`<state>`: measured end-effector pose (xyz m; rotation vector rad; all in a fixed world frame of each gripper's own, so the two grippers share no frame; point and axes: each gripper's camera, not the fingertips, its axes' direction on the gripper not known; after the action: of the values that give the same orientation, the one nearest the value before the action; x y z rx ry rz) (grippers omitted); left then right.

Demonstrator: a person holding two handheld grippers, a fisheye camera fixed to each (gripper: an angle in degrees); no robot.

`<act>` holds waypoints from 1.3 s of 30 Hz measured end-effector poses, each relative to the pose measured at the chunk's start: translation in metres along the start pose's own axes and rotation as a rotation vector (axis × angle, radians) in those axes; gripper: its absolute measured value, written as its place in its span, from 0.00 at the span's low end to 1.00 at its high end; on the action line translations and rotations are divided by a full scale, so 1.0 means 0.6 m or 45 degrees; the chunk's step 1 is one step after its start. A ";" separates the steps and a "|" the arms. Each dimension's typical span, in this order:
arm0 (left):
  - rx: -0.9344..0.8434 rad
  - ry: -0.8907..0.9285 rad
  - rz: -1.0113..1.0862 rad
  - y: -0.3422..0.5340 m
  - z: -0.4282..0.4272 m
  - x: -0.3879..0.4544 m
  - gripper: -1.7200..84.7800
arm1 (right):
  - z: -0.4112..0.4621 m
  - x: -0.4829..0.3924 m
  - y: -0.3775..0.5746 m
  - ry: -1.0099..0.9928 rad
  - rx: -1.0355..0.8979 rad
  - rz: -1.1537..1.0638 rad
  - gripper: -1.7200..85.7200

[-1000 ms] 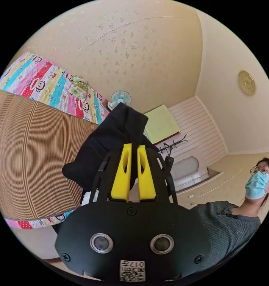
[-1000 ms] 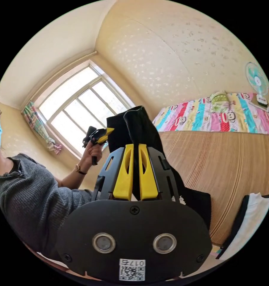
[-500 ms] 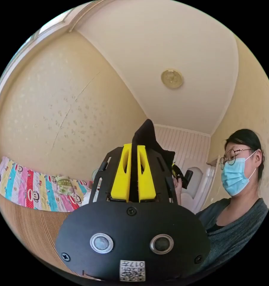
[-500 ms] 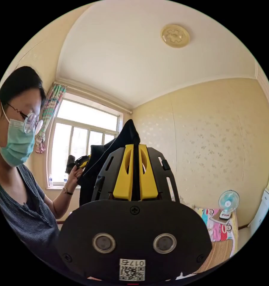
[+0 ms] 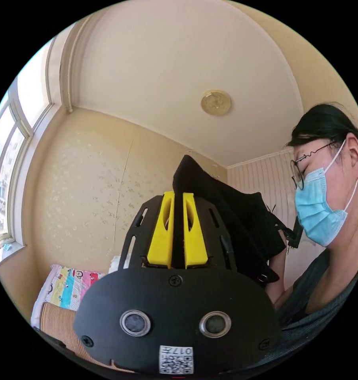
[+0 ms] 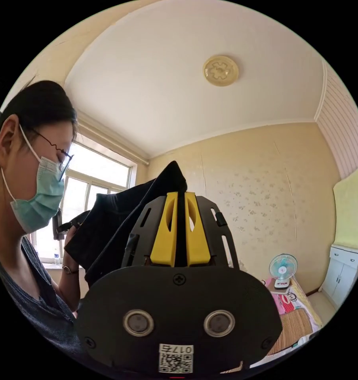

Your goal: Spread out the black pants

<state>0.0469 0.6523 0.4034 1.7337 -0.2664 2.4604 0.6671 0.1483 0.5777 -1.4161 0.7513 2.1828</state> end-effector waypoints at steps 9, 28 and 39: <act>-0.703 -0.205 -0.459 0.104 0.567 -0.449 0.07 | 0.677 0.385 0.194 0.272 -0.657 0.166 0.04; -2.042 -0.474 -1.081 1.132 0.333 -0.760 0.17 | 0.418 0.480 1.220 0.424 -2.261 0.684 0.14; -2.344 -0.429 -0.579 1.166 0.367 -0.722 0.06 | 0.331 0.451 1.261 0.339 -2.688 0.171 0.07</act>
<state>0.2567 -0.0763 0.0155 0.9480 -1.3421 0.6903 -0.0392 -0.2824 0.5512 -2.2082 -2.1874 2.5022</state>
